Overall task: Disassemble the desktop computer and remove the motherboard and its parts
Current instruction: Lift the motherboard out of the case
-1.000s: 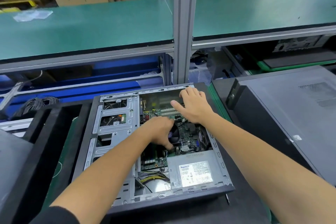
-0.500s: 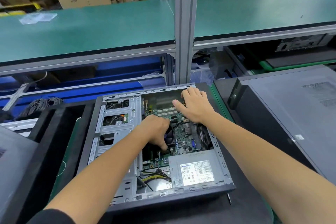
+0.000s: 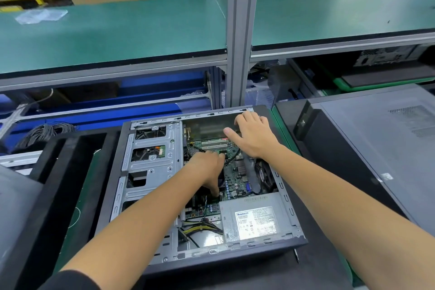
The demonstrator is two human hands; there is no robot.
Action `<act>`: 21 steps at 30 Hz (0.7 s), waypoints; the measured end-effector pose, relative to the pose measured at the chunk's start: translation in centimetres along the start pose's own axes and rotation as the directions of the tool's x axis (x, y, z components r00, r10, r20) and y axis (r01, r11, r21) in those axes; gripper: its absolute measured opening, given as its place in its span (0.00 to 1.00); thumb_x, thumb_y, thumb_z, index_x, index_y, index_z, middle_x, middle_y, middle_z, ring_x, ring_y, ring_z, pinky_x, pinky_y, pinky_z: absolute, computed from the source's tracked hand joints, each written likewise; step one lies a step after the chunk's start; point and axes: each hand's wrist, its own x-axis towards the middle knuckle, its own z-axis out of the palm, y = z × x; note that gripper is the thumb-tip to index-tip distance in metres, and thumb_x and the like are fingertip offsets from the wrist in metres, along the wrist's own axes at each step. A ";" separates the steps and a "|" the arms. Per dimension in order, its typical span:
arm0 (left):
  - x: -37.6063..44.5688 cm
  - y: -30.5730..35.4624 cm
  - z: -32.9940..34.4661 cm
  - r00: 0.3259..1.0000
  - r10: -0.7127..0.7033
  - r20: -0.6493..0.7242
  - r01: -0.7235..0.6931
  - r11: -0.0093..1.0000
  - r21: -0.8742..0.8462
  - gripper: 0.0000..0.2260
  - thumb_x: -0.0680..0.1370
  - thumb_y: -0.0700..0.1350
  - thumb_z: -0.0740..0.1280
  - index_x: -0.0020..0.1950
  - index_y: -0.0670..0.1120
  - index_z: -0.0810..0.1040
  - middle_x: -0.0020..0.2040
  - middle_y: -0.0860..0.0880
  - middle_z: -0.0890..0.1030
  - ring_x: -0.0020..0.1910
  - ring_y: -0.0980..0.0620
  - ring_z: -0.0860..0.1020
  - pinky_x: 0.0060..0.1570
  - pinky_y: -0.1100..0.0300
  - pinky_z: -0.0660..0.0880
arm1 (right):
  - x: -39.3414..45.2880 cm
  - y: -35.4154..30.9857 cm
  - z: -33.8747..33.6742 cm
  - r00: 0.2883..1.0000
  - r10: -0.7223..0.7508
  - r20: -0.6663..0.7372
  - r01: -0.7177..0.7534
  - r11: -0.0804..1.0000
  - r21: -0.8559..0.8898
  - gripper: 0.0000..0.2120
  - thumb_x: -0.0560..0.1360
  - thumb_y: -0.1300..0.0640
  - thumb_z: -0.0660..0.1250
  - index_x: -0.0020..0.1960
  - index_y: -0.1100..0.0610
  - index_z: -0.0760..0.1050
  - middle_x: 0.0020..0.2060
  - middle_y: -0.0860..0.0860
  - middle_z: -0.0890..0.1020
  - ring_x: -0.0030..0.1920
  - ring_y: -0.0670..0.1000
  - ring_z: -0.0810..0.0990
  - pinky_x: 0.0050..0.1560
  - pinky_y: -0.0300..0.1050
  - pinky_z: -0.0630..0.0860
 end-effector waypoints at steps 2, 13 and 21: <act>-0.1 -0.3 0.0 1.000 0.026 -0.012 -0.027 0.999 -0.041 0.41 0.64 0.60 0.77 0.67 0.43 0.64 0.60 0.46 0.75 0.56 0.44 0.76 0.53 0.49 0.77 | 0.0 0.0 0.0 1.000 -0.001 -0.002 0.001 1.000 -0.006 0.24 0.79 0.36 0.51 0.55 0.56 0.71 0.52 0.51 0.72 0.57 0.54 0.68 0.60 0.52 0.60; -0.7 -1.6 0.4 0.994 0.031 -0.108 -0.041 0.995 -0.094 0.34 0.62 0.59 0.77 0.60 0.45 0.67 0.55 0.48 0.76 0.51 0.46 0.77 0.43 0.53 0.74 | -0.1 0.0 0.0 1.000 -0.005 -0.003 0.005 1.000 -0.027 0.25 0.79 0.36 0.51 0.56 0.57 0.71 0.54 0.52 0.72 0.58 0.55 0.68 0.60 0.52 0.60; -1.4 -3.2 -0.6 0.995 0.011 -0.102 -0.031 0.980 -0.195 0.28 0.60 0.58 0.78 0.48 0.49 0.66 0.40 0.54 0.73 0.39 0.50 0.74 0.31 0.57 0.65 | 0.0 0.0 -0.1 1.000 -0.003 -0.010 0.003 1.000 0.023 0.23 0.80 0.38 0.51 0.55 0.57 0.70 0.52 0.50 0.71 0.57 0.54 0.67 0.58 0.50 0.58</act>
